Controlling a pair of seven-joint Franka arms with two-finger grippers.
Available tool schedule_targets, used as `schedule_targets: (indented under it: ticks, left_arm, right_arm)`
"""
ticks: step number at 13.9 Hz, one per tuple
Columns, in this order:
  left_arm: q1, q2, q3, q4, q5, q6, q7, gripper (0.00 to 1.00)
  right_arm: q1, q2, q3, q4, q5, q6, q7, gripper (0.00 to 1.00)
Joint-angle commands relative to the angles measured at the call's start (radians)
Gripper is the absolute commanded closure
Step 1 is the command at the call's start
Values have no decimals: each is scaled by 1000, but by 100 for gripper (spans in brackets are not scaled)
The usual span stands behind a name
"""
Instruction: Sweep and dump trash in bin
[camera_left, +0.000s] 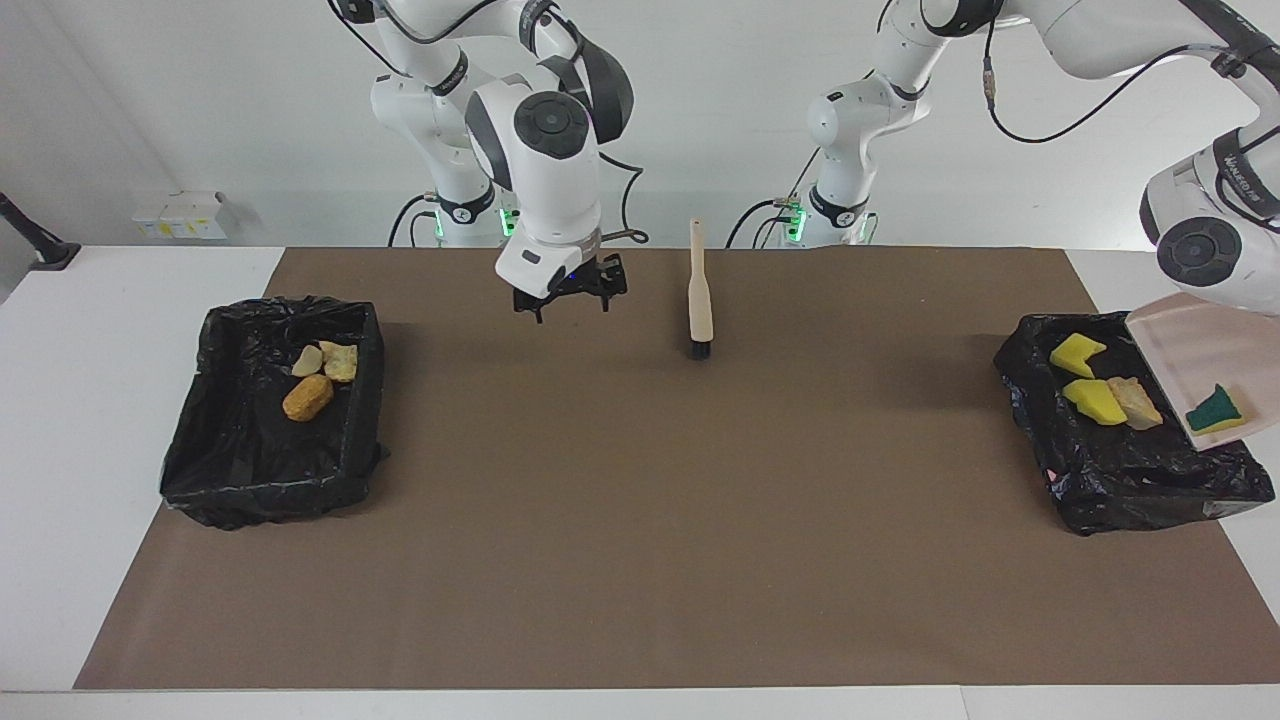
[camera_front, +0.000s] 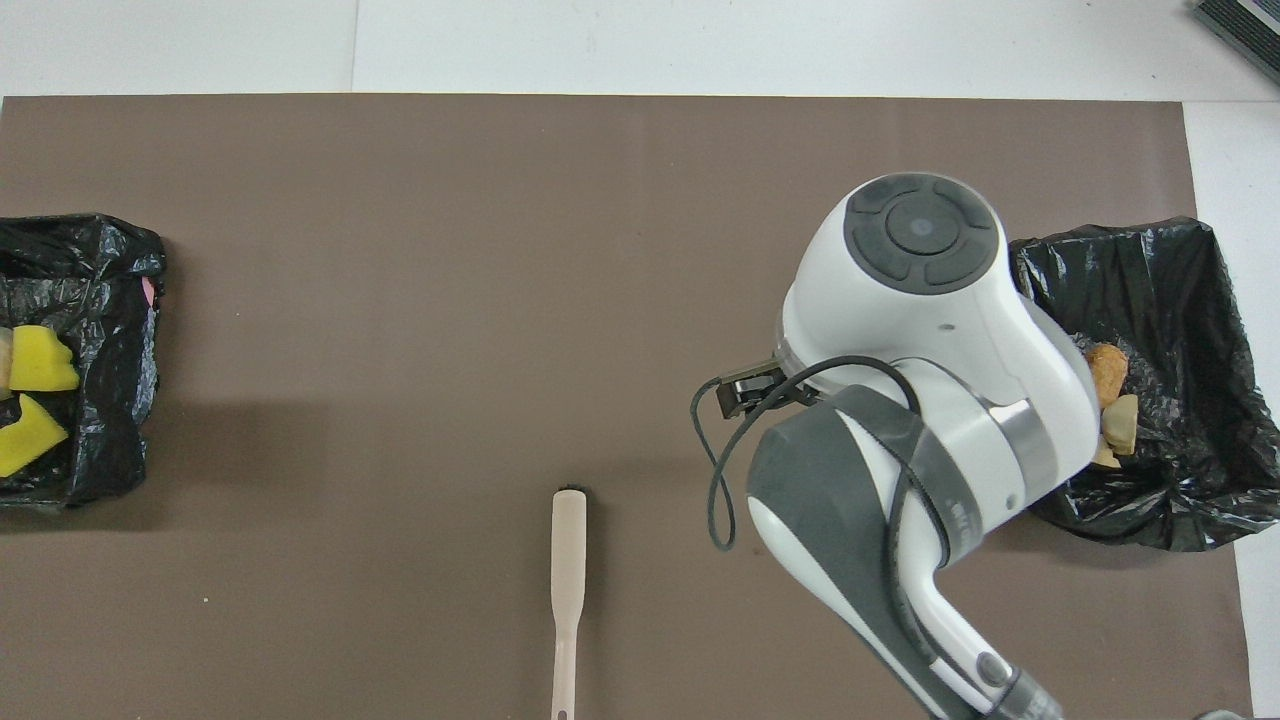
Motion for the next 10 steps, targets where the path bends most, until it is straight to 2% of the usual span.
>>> schedule_targets:
  ticks: [1,3,5,7,10]
  left_arm:
    - [-44,-19,6,20,30,-89,-9,100]
    - [-61,-24,6,20,46,-143,-9,100]
    - [-81,-39,6,17,47,-185,-10,100]
    - [-106,-51,6,2,85,-212,-33,100]
    - [-121,-79,4,-58,107,-223,-94,100]
  right_arm:
    - [-81,2,8,40,-43,-35,-104,0]
    - [-184,-11,14,40,-42,-35,-188,0]
    - [-209,-27,-7,46,-36,-27,-238,0]
    - [-171,-32,-105,101,-23,-35,-241,0]
    - [-16,-33,-348,126,-25,-21,-239,0]
